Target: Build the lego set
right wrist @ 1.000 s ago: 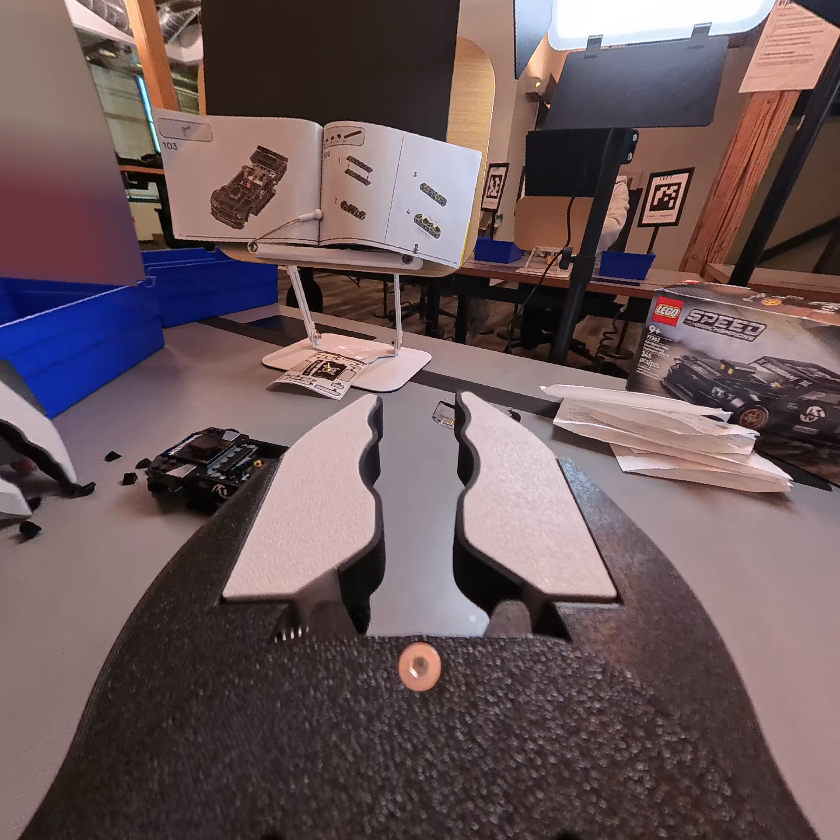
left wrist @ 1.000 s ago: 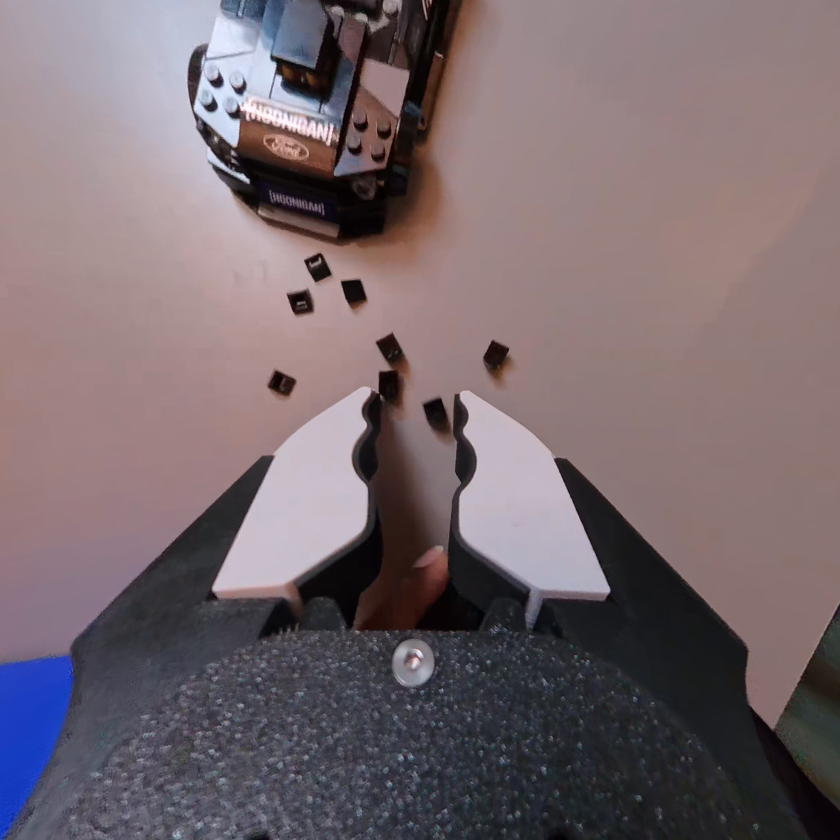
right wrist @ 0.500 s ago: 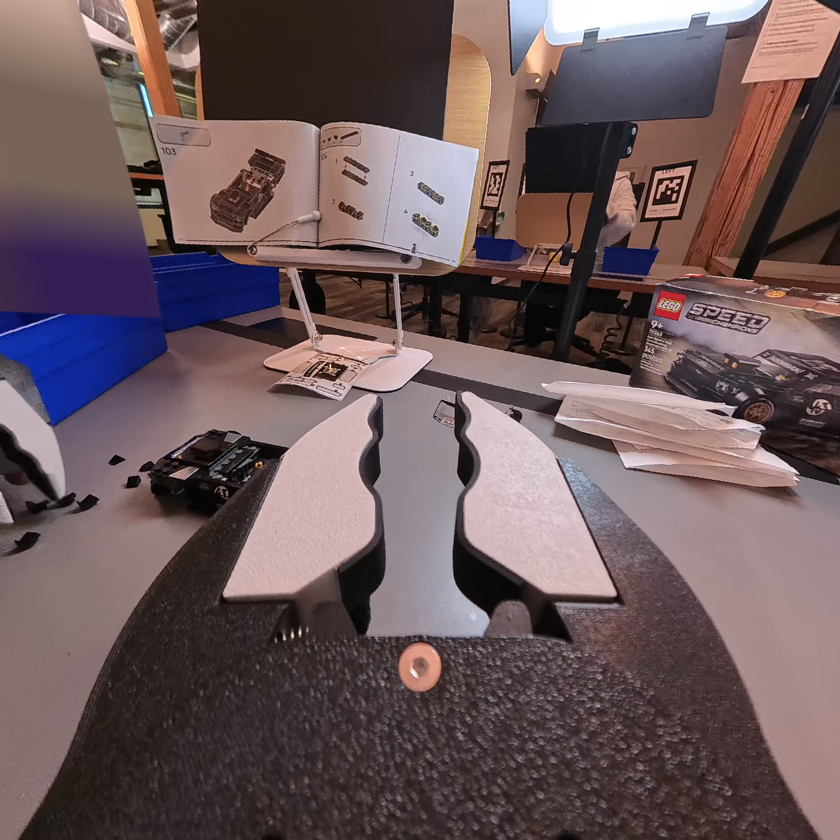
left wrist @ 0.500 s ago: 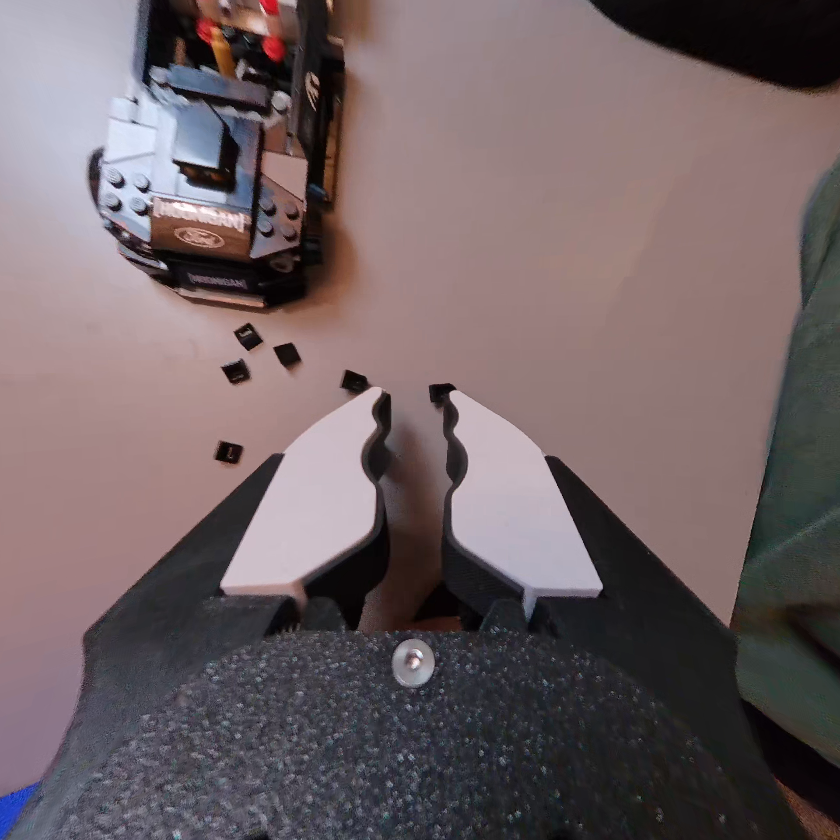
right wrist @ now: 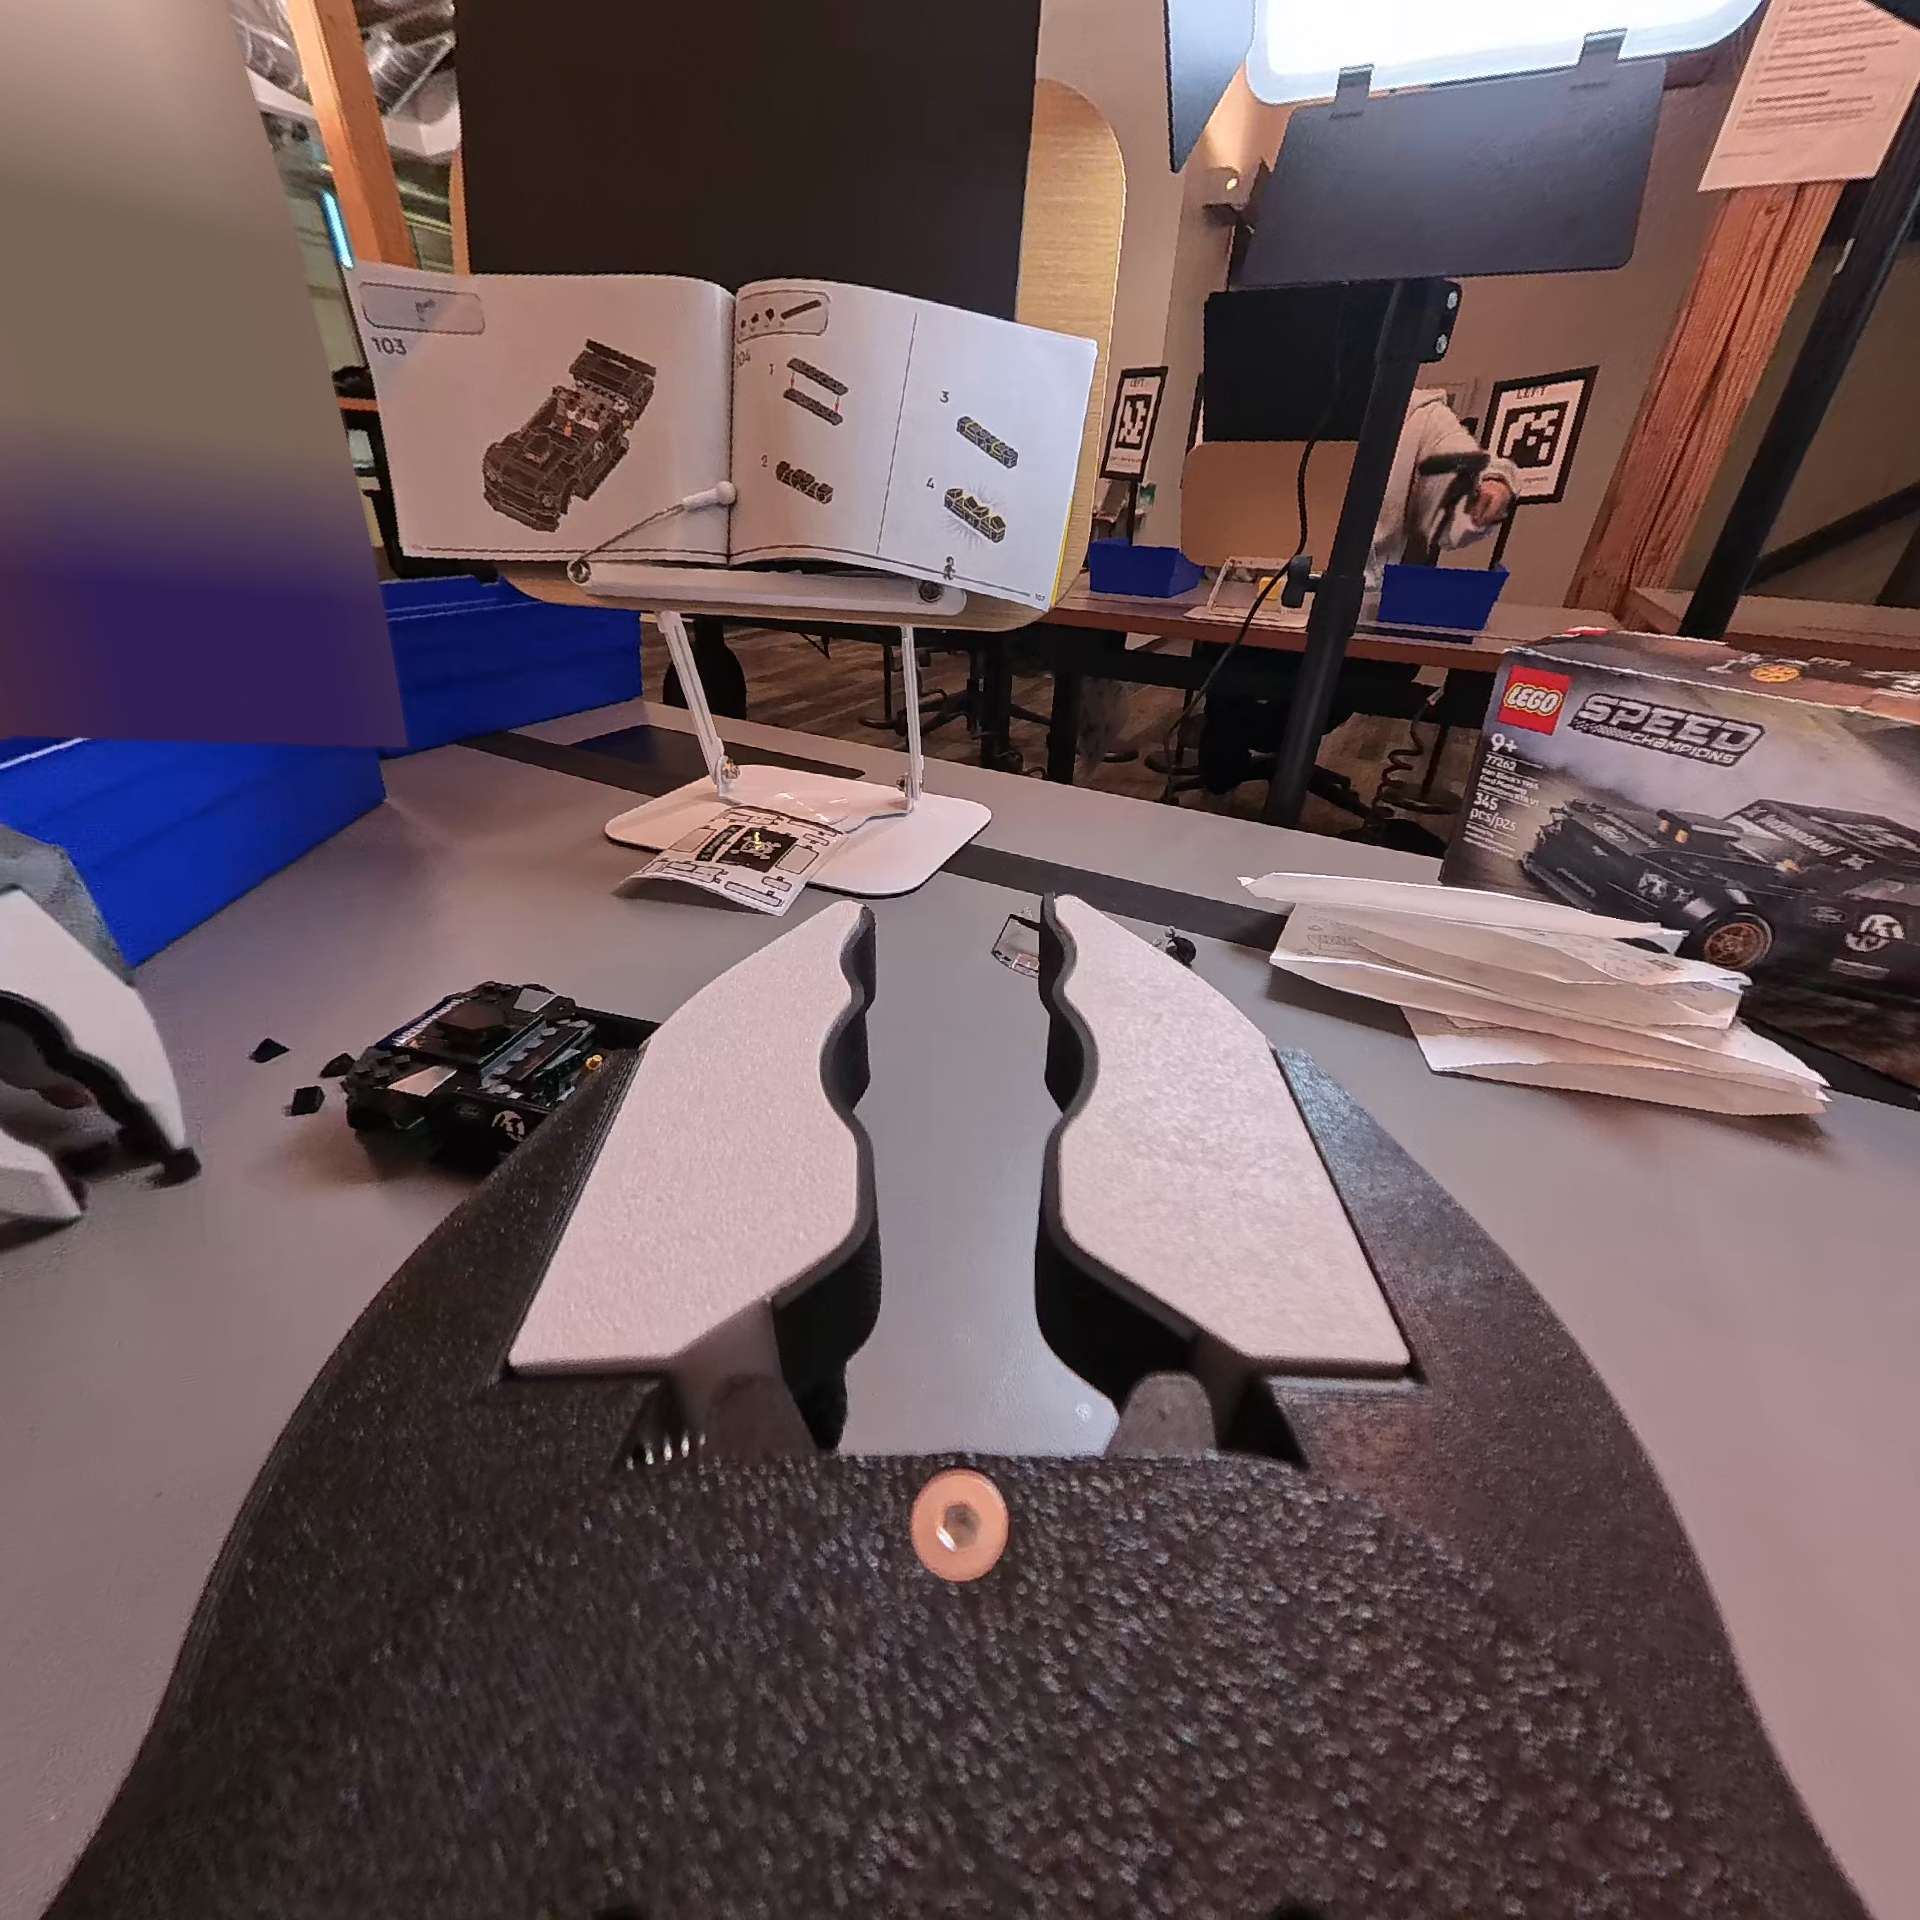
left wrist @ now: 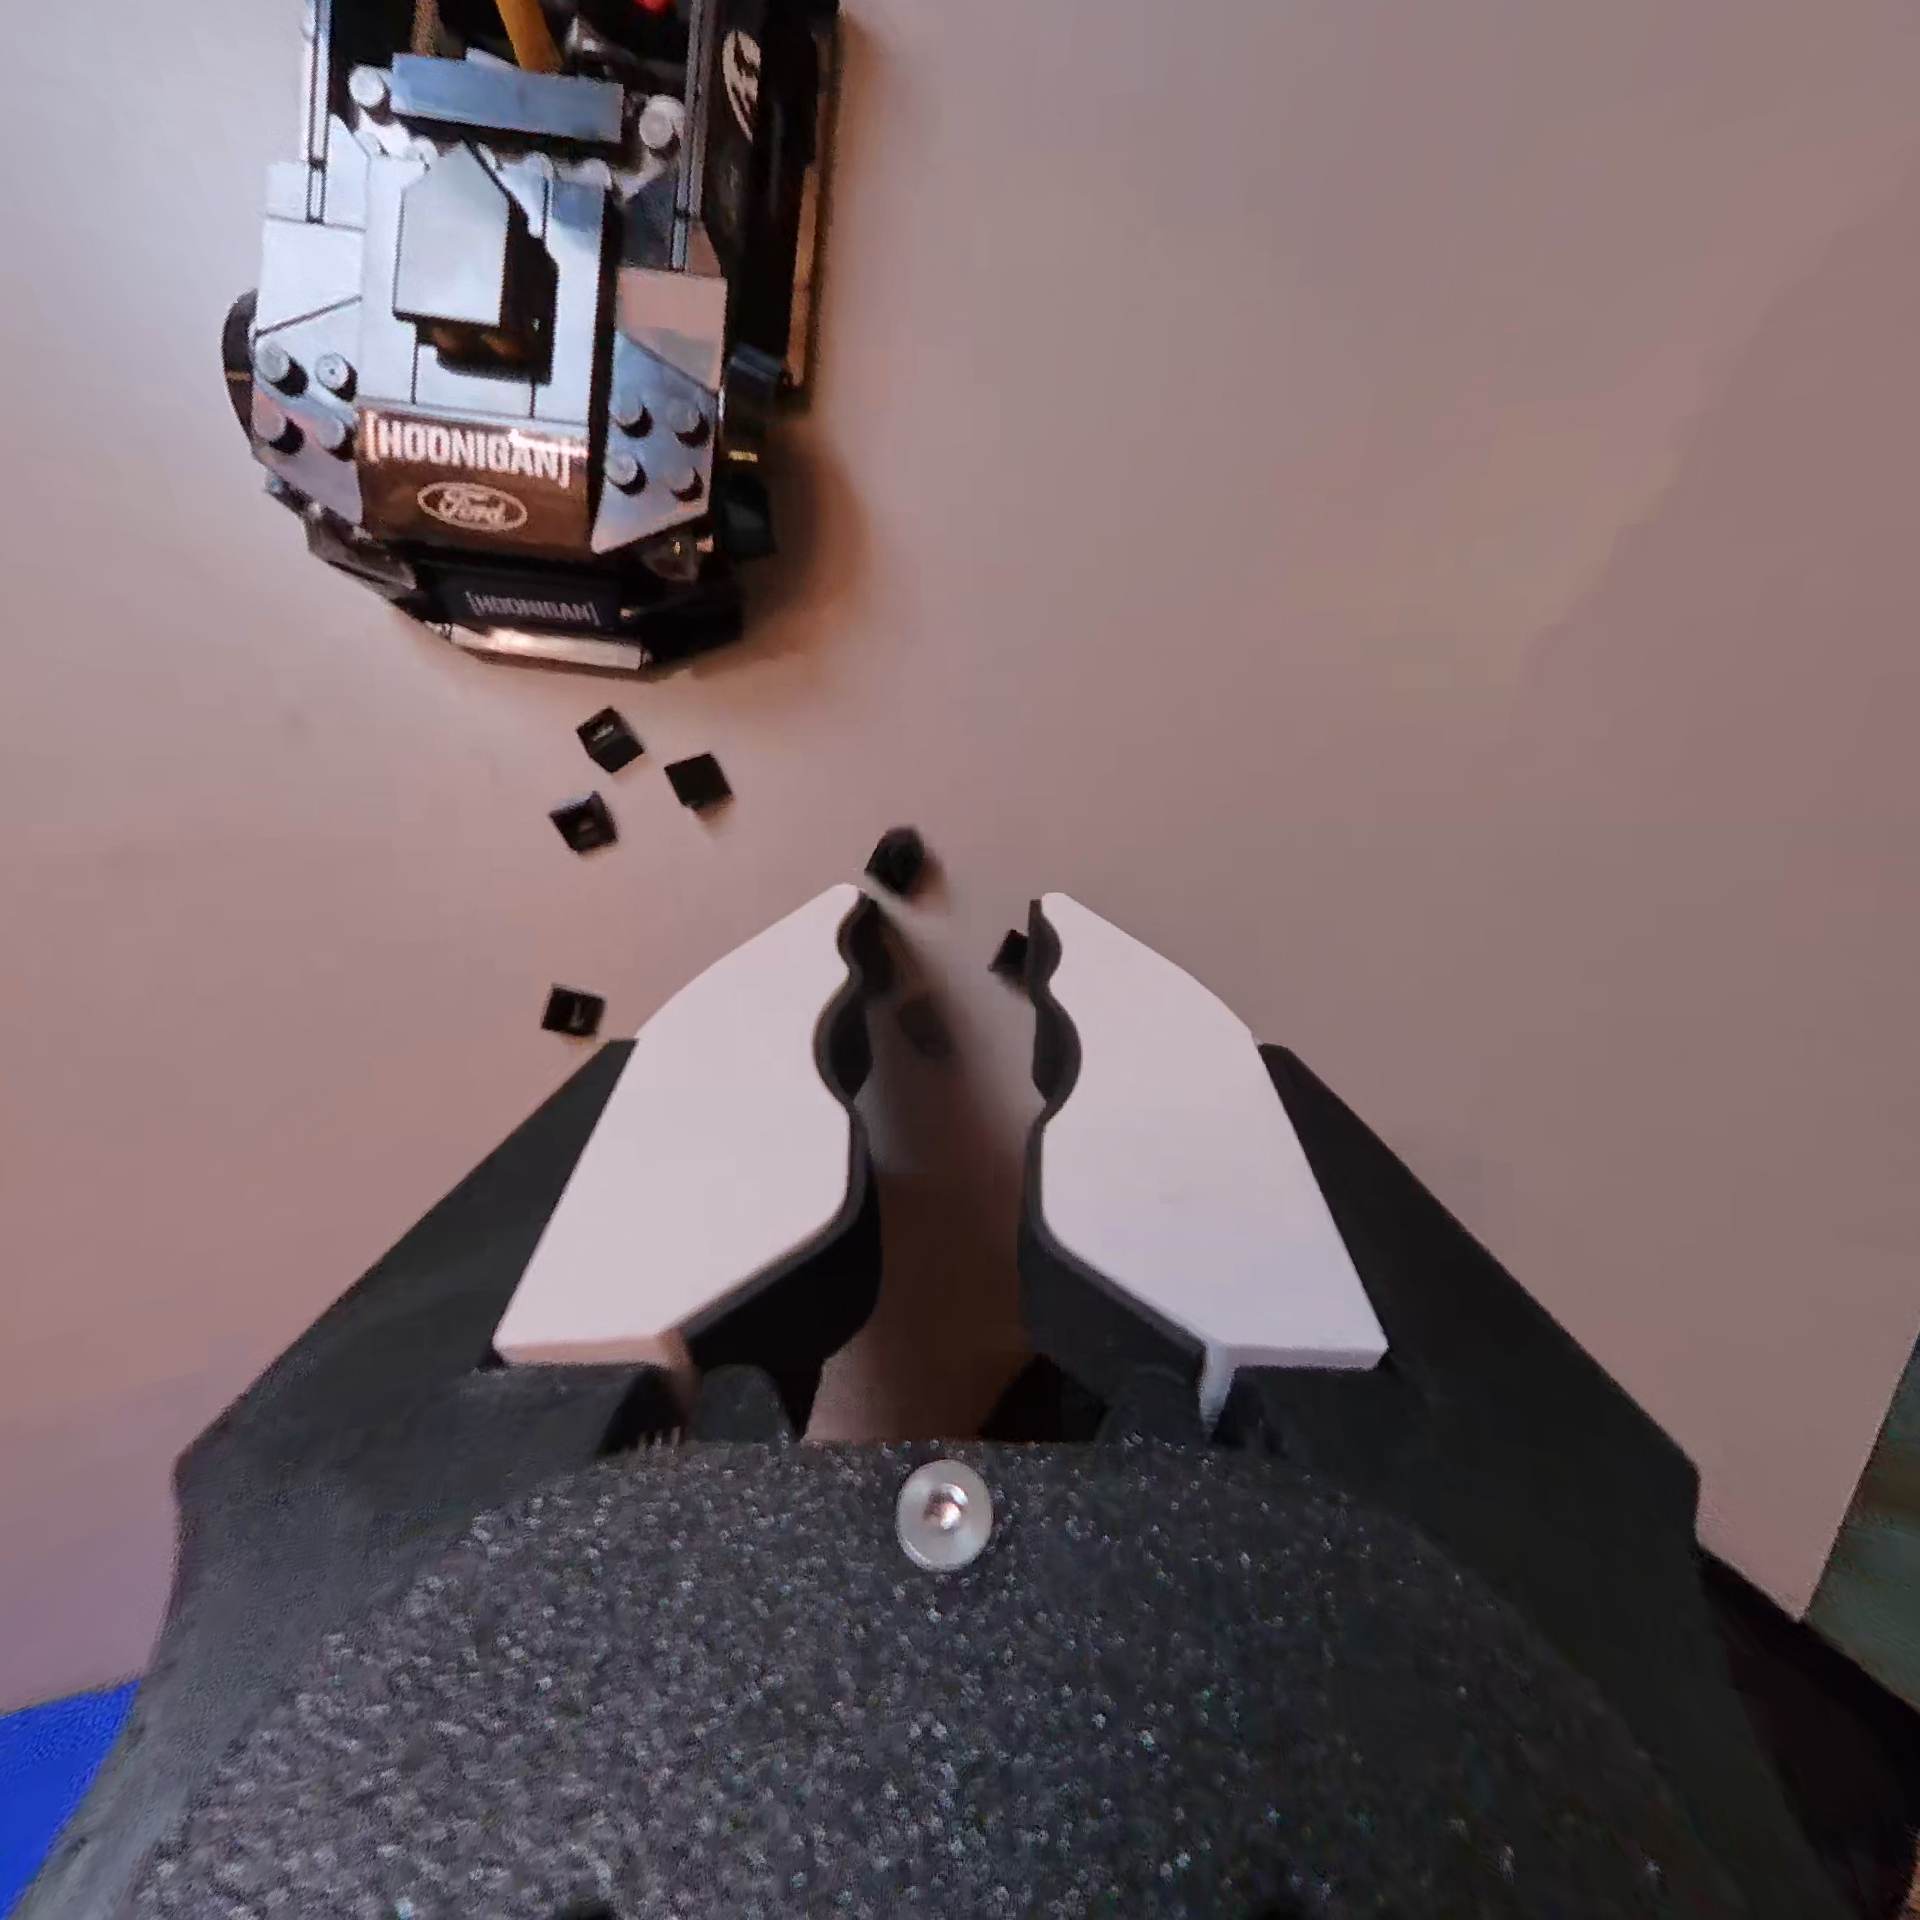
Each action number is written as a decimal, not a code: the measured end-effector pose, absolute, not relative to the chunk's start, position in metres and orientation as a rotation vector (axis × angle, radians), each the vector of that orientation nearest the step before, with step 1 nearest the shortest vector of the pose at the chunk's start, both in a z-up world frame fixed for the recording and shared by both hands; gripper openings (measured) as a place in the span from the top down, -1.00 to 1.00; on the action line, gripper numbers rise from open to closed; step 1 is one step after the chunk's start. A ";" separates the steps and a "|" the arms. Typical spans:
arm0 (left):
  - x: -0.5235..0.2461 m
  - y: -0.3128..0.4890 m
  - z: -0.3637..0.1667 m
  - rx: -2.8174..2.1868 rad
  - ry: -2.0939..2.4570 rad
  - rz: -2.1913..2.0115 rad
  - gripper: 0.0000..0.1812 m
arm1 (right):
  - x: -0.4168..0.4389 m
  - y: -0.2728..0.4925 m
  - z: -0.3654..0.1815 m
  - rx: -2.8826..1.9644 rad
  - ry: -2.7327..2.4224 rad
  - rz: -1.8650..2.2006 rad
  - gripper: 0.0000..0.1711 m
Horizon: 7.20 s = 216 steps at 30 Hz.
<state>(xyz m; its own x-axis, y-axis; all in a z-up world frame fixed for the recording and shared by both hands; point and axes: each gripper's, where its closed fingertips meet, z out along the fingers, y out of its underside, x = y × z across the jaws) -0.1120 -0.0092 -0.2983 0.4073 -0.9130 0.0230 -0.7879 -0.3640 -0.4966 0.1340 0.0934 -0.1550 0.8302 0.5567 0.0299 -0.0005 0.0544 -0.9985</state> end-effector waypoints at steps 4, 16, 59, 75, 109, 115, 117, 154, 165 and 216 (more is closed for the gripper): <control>-0.122 -0.005 -0.293 -2.249 1.427 -0.343 0.71 | 0.134 0.093 -0.154 -1.466 -0.470 0.448 0.65; -0.092 0.006 -0.287 -2.114 1.393 -0.340 0.76 | 0.131 0.092 -0.155 -1.464 -0.485 0.445 0.65; -0.416 0.065 -0.232 -2.560 0.966 0.107 0.76 | 0.148 0.111 -0.167 -1.511 -0.387 0.343 0.58; -0.467 0.065 -0.272 -2.784 1.251 0.343 0.98 | 0.143 0.120 -0.187 -1.593 -0.415 0.276 0.59; -0.535 0.111 -0.262 -2.833 1.000 0.541 0.98 | 0.139 0.118 -0.189 -1.603 -0.442 0.290 0.61; -0.533 0.113 -0.260 -2.832 0.897 0.493 0.99 | 0.139 0.118 -0.189 -1.604 -0.442 0.295 0.62; -0.530 0.111 -0.262 -2.836 0.902 0.478 0.99 | 0.139 0.118 -0.189 -1.603 -0.442 0.297 0.62; -0.505 0.137 -0.295 -2.579 -0.537 0.167 0.77 | 0.150 0.101 -0.166 -1.522 -0.319 0.608 0.63; -0.510 0.150 -0.295 -2.411 -0.543 0.215 0.84 | 0.148 0.100 -0.165 -1.520 -0.314 0.651 0.63; -0.036 0.013 -0.293 -2.153 1.063 -0.311 0.91 | 0.137 0.088 -0.159 -1.486 -0.421 0.562 0.64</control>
